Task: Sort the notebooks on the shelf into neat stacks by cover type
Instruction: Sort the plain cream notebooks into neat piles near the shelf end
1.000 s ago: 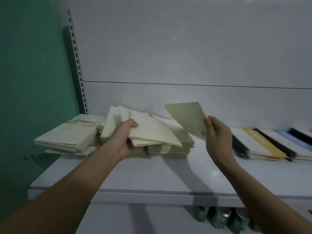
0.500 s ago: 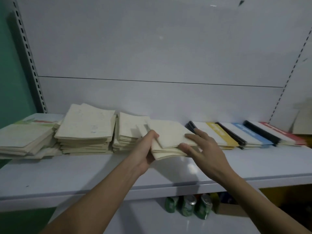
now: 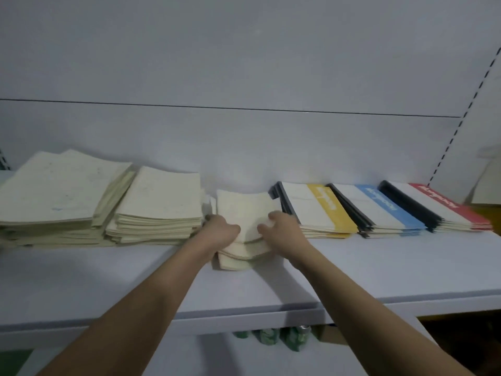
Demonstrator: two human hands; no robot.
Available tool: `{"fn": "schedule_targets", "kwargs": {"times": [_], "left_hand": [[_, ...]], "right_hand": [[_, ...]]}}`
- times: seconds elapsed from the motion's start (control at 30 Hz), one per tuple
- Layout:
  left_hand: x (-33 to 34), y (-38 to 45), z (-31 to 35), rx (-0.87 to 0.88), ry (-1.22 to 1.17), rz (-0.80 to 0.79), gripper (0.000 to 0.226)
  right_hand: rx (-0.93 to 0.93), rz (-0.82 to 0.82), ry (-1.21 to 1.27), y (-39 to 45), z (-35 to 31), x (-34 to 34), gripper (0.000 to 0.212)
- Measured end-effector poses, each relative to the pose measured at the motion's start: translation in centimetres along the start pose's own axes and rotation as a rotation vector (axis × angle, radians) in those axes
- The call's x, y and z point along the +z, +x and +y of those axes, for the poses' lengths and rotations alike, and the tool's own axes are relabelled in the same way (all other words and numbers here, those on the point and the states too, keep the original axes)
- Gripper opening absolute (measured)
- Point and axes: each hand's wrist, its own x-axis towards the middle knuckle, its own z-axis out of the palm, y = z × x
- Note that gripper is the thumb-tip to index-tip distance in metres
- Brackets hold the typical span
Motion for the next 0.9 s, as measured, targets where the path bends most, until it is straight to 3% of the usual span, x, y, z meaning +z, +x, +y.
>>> {"fn": "schedule_targets", "kwargs": {"times": [0.07,0.3,0.43,0.63,0.9], "left_hand": [[0.8,0.5,0.8,0.009,0.163,0.057,0.091],[2.4,3.8,2.6,0.156,0.433,0.439,0.050],[2.2,4.9,1.4,0.168,0.495,0.394,0.048],[2.2,4.4,1.7,0.221,0.387,0.388,0.071],[1.5,4.1,1.9,0.265,0.190,0.347,0.060]], "right_hand": [[-0.004,-0.077,-0.179,1.1,-0.1,0.6,0.035],[-0.115,0.126,-0.425,4.0,-0.6,3.3,0.040],[-0.193,0.096,-0.423,3.9,0.8,2.8,0.037],[-0.248,0.054,-0.396,3.5,0.3,2.0,0.041],[-0.289,0.081,-0.491,4.1,1.1,3.0,0.030]]}}
